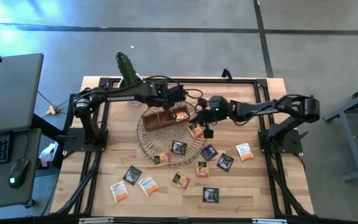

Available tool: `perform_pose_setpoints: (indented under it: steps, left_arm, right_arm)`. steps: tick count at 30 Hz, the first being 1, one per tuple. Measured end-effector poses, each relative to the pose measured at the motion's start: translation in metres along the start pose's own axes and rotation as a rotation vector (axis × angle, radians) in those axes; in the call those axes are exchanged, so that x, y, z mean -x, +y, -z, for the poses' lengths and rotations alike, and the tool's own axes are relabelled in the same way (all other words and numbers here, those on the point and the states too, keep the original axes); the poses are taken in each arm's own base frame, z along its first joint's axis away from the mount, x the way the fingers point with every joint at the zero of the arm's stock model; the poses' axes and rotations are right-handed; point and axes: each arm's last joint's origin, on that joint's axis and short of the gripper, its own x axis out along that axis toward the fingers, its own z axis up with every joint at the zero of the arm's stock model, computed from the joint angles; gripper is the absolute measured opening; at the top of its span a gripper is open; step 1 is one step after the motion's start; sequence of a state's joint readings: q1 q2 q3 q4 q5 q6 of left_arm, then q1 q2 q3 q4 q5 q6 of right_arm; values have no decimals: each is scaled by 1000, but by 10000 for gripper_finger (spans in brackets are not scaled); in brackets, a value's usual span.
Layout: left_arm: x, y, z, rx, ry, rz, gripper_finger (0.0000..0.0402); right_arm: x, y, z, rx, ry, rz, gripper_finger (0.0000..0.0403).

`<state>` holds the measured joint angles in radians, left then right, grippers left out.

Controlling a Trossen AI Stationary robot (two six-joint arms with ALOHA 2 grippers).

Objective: Pick & Place Tea
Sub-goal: Put the white tea bag into the right section of the wooden organizer

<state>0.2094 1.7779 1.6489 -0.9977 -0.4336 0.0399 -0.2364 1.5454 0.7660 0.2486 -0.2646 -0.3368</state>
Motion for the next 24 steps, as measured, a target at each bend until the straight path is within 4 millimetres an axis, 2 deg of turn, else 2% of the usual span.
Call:
perform_pose_setpoints:
  steps: [4,8,14,17,24]
  left_arm:
    - [41,25,3,66,-99,-5,13]
    - [65,48,14,140,-152,-24,3]
    - [78,68,29,192,-164,-49,1]
    - [80,69,29,195,-172,-55,1]
    - [79,69,28,168,-168,-89,0]
  right_arm:
    - [-27,0,-5,-20,116,3,1]
    - [-51,-2,-9,-23,227,33,1]
    - [-68,-13,-17,-6,275,97,0]
    - [-69,-19,-18,-6,311,106,0]
    - [-67,-32,-18,87,333,254,0]
